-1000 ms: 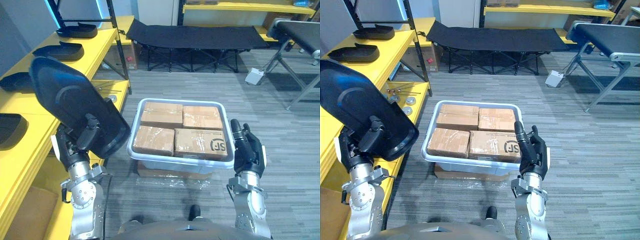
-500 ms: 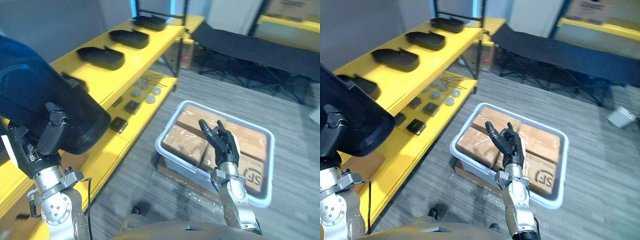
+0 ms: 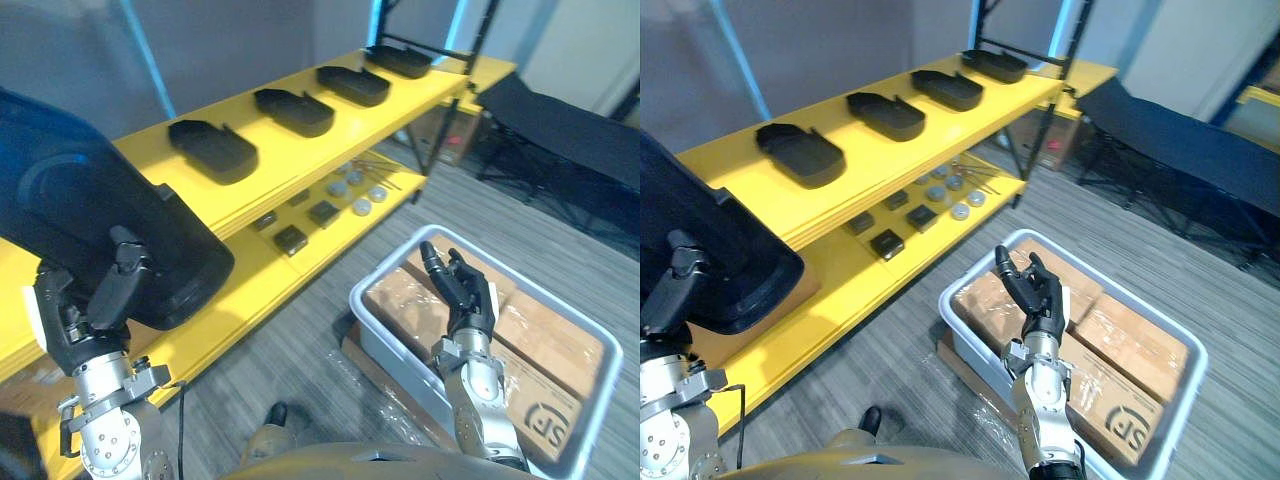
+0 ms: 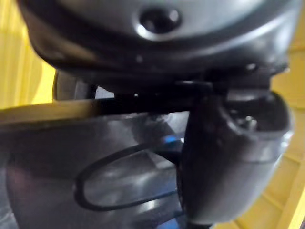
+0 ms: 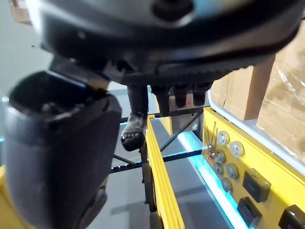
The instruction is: Walk over and take three plastic housings, then place them on the shelf
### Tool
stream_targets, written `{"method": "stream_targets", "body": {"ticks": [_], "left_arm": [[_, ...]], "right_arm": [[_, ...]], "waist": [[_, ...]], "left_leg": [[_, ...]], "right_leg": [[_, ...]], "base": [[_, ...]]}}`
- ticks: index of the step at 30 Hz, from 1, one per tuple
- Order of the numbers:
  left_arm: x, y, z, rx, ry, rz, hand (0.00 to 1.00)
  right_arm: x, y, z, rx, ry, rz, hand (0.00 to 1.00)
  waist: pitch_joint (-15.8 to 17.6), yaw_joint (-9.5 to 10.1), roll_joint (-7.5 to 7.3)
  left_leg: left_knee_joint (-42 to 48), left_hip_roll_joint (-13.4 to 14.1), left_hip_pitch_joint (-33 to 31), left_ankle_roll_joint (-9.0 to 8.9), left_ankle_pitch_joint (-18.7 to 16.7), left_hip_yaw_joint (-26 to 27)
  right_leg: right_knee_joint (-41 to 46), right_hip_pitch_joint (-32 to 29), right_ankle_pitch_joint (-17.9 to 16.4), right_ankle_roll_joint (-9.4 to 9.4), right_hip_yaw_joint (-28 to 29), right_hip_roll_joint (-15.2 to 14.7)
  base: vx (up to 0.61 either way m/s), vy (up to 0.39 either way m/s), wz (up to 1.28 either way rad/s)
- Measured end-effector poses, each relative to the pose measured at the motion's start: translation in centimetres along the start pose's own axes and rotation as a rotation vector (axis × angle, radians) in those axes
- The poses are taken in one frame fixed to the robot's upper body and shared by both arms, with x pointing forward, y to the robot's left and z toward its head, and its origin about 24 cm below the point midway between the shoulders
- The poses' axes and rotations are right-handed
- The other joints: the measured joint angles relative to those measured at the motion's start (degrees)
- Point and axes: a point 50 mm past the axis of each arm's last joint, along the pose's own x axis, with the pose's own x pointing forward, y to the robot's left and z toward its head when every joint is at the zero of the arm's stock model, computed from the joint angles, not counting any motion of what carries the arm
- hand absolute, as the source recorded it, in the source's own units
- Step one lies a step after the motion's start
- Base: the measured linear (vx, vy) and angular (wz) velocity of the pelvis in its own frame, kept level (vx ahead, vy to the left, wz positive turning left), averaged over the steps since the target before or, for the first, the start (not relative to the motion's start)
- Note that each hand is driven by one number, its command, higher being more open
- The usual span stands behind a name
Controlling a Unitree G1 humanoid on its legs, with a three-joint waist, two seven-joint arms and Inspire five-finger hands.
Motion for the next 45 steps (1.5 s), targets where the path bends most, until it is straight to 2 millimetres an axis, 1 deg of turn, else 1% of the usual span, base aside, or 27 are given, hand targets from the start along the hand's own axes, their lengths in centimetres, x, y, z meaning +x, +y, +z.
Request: {"method": "stream_targets", "body": {"ticks": [1, 2, 3, 4, 7, 9, 11, 12, 14, 18, 20, 21, 22, 23, 26, 28, 29, 30, 32, 33, 35, 38, 41, 45], "left_arm": [[-0.1, -0.4, -0.1, -0.021, -0.003, -0.02, 0.0], [-0.1, -0.6, 0.0, -0.028, -0.008, -0.026, 0.0], [-0.1, -0.7, 0.1, -0.033, -0.029, -0.03, 0.0], [-0.1, -0.6, 0.3, -0.032, -0.048, -0.026, 0.0], [-0.1, -0.5, 0.5, -0.053, -0.058, -0.015, 0.0], [0.0, -0.6, 0.5, -0.056, -0.06, -0.024, 0.0], [0.0, -0.8, 0.4, -0.061, -0.059, -0.037, 0.0], [0.1, -1.1, 0.4, -0.068, -0.058, -0.049, 0.0], [0.5, -1.9, 0.4, -0.093, -0.074, -0.081, 0.0], [1.1, -3.0, 0.5, -0.137, -0.098, -0.122, 0.0], [1.3, -3.7, 0.5, -0.171, -0.102, -0.154, 0.0], [1.2, -3.9, 0.5, -0.189, -0.099, -0.162, 0.0], [1.2, -4.2, 0.4, -0.207, -0.096, -0.173, 0.0], [1.3, -5.3, 0.4, -0.249, -0.093, -0.206, 0.0], [1.5, -6.3, 0.4, -0.281, -0.095, -0.241, 0.0], [1.7, -7.1, 0.5, -0.302, -0.102, -0.28, 0.0], [1.8, -7.3, 0.6, -0.303, -0.104, -0.291, 0.0], [1.9, -7.6, 0.6, -0.305, -0.103, -0.307, 0.0], [2.1, -8.0, 0.6, -0.31, -0.101, -0.324, 0.0], [2.2, -8.1, 0.6, -0.312, -0.096, -0.328, 0.0], [2.2, -8.3, 0.3, -0.309, -0.073, -0.322, 0.0], [2.2, -8.7, 0.2, -0.325, -0.052, -0.328, 0.0], [2.4, -9.1, 0.1, -0.33, -0.045, -0.337, 0.0], [2.7, -9.0, 0.2, -0.324, -0.049, -0.307, 0.0]], "right_arm": [[0.1, -0.8, 0.2, -0.038, -0.015, -0.034, 0.0], [0.2, -1.0, 0.2, -0.043, -0.017, -0.046, 1.0], [0.2, -1.1, 0.3, -0.042, -0.019, -0.06, 1.0], [0.3, -0.9, 0.3, -0.036, -0.02, -0.056, 1.0], [0.1, -0.3, 0.2, -0.014, -0.023, -0.061, 1.0], [0.1, -0.4, 0.2, -0.027, -0.03, -0.078, 1.0], [0.1, -0.6, 0.3, -0.025, -0.034, -0.097, 1.0], [0.1, -0.7, 0.2, -0.023, -0.033, -0.106, 1.0], [0.0, -1.0, 0.2, -0.02, -0.029, -0.129, 1.0], [-0.8, -1.4, -0.5, -0.037, -0.005, -0.164, 1.0], [-1.0, -1.4, -0.6, -0.043, -0.002, -0.191, 1.0], [-1.0, -1.5, -0.6, -0.055, -0.004, -0.196, 1.0], [-1.2, -1.6, -0.7, -0.071, -0.007, -0.206, 1.0], [-1.6, -2.2, -0.5, -0.073, -0.009, -0.231, 1.0], [-2.1, -2.9, 0.1, -0.084, -0.026, -0.276, 1.0], [-2.7, -4.0, 0.5, -0.149, -0.052, -0.328, 1.0], [-2.8, -4.3, 0.6, -0.152, -0.054, -0.341, 1.0], [-3.0, -4.9, 0.7, -0.159, -0.054, -0.366, 1.0], [-3.4, -5.6, 0.8, -0.172, -0.05, -0.394, 1.0], [-3.5, -6.0, 0.8, -0.178, -0.047, -0.408, 1.0], [-3.8, -6.7, 0.7, -0.19, -0.038, -0.426, 1.0], [-4.7, -7.5, 0.5, -0.209, -0.019, -0.437, 1.0], [-5.0, -7.7, 0.3, -0.197, -0.006, -0.436, 1.0], [-4.9, -7.1, 0.2, -0.141, 0.001, -0.388, 1.0]], "waist": [[0.5, 0.33, 0.9], [0.6, 0.57, 1.15], [0.9, 0.66, 1.38], [1.1, 0.84, 1.45], [1.8, 0.66, 0.82], [2.1, 0.21, 0.37], [2.3, -1.06, 0.09], [2.3, -1.38, 0.07], [2.3, -2.44, 0.13], [2.3, -2.85, 0.18], [2.2, -4.11, 0.36], [2.2, -4.28, 0.41], [2.2, -4.63, 0.41], [2.2, -4.94, 0.4], [2.2, -6.17, 0.42], [2.2, -7.51, 0.39], [2.2, -7.81, 0.4], [2.2, -8.5, 0.46], [2.2, -8.95, 0.59], [2.2, -9.62, 0.62], [2.3, -10.82, 0.67], [2.3, -11.93, 0.7], [2.3, -12.02, 0.62], [2.3, -11.88, 0.53]], "left_leg": [[-0.1, -0.3, 0.0, -3.16, 2.2, 1.0], [-0.3, -0.6, 0.0, -3.99, 2.7, 1.2], [-0.9, -1.3, 0.3, -4.75, 3.2, 1.4], [-1.1, -1.3, 0.6, -5.5, 2.9, 2.0], [-1.2, -1.3, 1.9, -6.28, 2.4, 4.6], [-1.8, -1.3, 2.6, -6.29, 2.4, 6.1], [-1.8, -1.4, 2.6, -6.28, 2.4, 7.3], [-2.0, -1.4, 2.7, -6.28, 2.4, 7.8], [-3.0, -1.6, 3.0, -6.49, 2.9, 8.6], [-5.1, -1.6, 5.2, -6.92, 3.4, 10.4], [-5.9, -1.5, 5.7, -7.06, 3.5, 11.5], [-6.0, -1.4, 5.7, -7.07, 3.5, 11.8], [-6.0, -1.4, 5.8, -7.16, 3.6, 12.2], [-6.2, -1.3, 6.2, -7.26, 3.5, 13.1], [-6.2, -1.1, 7.0, -7.61, 3.1, 14.9], [-6.2, -0.9, 7.9, -7.76, 2.5, 16.9], [-6.2, -0.9, 8.1, -7.83, 2.4, 17.5], [-6.2, -0.6, 8.6, -7.98, 2.0, 18.8], [-6.2, -0.2, 8.9, -8.1, 1.6, 20.4], [-6.2, 0.0, 9.1, -8.39, 1.2, 21.2], [-6.0, 0.2, 10.0, -8.54, 0.5, 23.1], [-5.6, 0.2, 10.8, -8.88, -0.3, 24.2], [-4.8, 0.3, 10.8, -9.04, -1.0, 24.4], [-4.0, 0.3, 10.7, -9.19, -1.8, 24.2]], "right_leg": [[1.6, 0.3, -0.8, 0.81, -0.3, -0.9], [2.1, 0.2, -1.1, 1.01, -0.1, -1.3], [2.9, -0.2, -1.7, 1.51, 0.7, -2.1], [3.2, -0.5, -2.1, 1.32, 1.7, -2.4], [3.4, -1.1, -2.2, 1.29, 5.0, -3.0], [3.4, -1.7, -2.4, 1.53, 7.0, -3.0], [3.3, -2.6, -2.3, 1.55, 8.9, -3.0], [3.2, -2.9, -2.1, 1.42, 9.7, -3.1], [3.1, -3.6, -1.6, 1.91, 11.0, -3.2], [2.8, -3.8, -1.3, 2.34, 12.6, -3.2], [2.8, -4.6, -1.2, 2.34, 13.8, -3.1], [2.7, -4.7, -1.0, 2.37, 14.0, -3.0], [2.6, -4.8, -0.9, 2.36, 14.4, -3.0], [2.3, -5.2, -0.5, 2.36, 15.4, -2.9], [1.2, -5.2, 0.1, 2.36, 17.0, -2.8], [0.5, -5.5, 0.7, 2.38, 18.9, -2.6], [0.3, -5.6, 0.9, 2.36, 19.5, -2.5], [-0.5, -5.8, 1.4, 2.3, 20.8, -2.2], [-1.2, -6.8, 2.2, 2.14, 22.9, -1.6], [-1.2, -7.7, 2.5, 2.07, 24.3, -1.4], [-1.2, -8.2, 2.7, 2.06, 26.4, -1.2], [-1.3, -8.6, 2.8, 2.1, 28.0, -1.1], [-1.6, -8.6, 2.9, 2.1, 28.4, -1.0], [-2.1, -8.3, 3.2, 2.14, 28.8, -1.0]], "base": [[0.01, 0.081, 0.63], [-0.01, 0.112, 0.53], [-0.04, 0.093, 0.13], [-0.05, 0.077, -0.01], [-0.04, 0.047, -0.35], [-0.06, 0.033, -0.32], [-0.04, 0.023, -0.22], [-0.01, 0.025, -0.19], [0.02, 0.015, -0.17], [0.03, -0.015, -0.25], [0.03, -0.022, -0.22], [0.04, -0.018, -0.17], [0.04, -0.014, -0.27], [0.03, -0.011, -0.29], [0.02, 0.003, -0.33], [0.0, 0.019, -0.41], [-0.02, 0.022, -0.51], [-0.02, 0.023, -0.56], [-0.03, 0.025, -0.59], [-0.01, 0.016, -0.5], [0.0, 0.018, -0.51], [0.02, 0.017, -0.31], [0.02, 0.006, -0.11], [0.01, 0.009, -0.07]]}}
